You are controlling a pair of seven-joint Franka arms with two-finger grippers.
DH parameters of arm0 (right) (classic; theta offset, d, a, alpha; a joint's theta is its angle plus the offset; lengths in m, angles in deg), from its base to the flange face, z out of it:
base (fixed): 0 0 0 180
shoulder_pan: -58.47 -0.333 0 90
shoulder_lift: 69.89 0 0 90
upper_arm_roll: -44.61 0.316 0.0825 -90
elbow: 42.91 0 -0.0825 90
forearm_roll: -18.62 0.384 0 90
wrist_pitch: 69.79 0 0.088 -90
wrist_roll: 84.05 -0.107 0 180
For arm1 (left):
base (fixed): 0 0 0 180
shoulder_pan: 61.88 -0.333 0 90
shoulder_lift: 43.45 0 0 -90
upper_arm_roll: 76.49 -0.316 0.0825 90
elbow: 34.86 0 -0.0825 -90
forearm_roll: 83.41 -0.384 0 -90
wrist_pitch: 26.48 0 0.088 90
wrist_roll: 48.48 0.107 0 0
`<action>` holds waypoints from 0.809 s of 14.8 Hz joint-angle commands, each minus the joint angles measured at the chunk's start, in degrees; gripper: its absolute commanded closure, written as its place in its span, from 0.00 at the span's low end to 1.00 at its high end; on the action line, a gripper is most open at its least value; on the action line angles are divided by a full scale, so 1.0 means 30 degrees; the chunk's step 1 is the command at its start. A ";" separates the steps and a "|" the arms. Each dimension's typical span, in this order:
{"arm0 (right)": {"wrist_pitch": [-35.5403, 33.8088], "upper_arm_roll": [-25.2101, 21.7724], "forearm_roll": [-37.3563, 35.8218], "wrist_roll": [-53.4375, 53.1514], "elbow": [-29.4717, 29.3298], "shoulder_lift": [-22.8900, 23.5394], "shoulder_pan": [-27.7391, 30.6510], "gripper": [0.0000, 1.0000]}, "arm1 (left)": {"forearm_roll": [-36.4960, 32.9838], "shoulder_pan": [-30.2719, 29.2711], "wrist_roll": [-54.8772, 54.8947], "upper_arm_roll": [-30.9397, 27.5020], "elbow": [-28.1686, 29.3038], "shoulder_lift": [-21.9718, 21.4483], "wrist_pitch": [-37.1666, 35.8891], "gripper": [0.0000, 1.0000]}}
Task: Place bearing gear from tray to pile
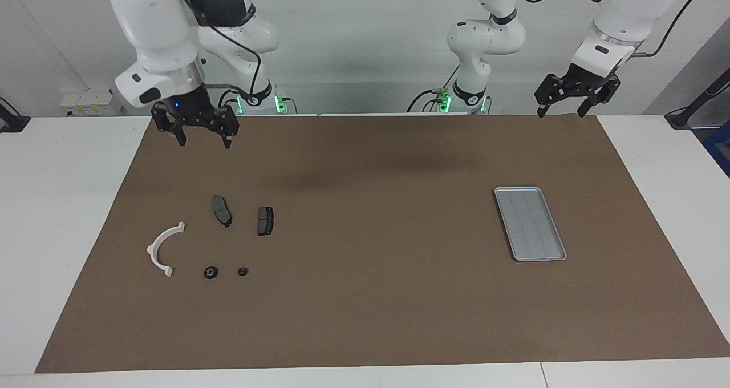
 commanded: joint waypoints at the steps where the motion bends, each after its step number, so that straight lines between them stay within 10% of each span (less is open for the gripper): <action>1: -0.1121 -0.0012 0.0635 0.0408 0.0776 -0.1094 0.0017 0.00 | -0.0101 0.0222 -0.0013 -0.0187 -0.0176 -0.0141 -0.0374 0.00; 12: -0.1713 0.0047 0.1428 0.0261 0.0601 -0.1360 -0.0013 0.00 | -0.0101 0.0223 -0.0013 -0.0187 -0.0176 -0.0141 -0.0374 0.00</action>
